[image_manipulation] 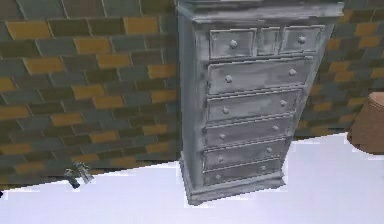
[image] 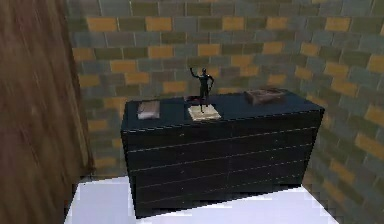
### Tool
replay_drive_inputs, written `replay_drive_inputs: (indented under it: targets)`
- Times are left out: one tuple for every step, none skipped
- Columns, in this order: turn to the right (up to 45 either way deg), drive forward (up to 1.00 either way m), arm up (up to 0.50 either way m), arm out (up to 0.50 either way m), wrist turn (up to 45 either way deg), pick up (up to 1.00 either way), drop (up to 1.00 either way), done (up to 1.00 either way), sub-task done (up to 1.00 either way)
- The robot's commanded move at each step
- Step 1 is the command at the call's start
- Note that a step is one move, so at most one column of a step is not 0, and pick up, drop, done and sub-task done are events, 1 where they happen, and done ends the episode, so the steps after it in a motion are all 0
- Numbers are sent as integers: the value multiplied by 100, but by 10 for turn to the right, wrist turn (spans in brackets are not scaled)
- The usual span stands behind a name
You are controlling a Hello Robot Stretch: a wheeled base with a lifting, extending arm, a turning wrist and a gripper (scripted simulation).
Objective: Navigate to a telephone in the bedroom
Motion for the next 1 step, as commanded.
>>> replay_drive_inputs:
  targets:
    - [30, 0, 0, 0, 0, 0, 0, 0, 0]
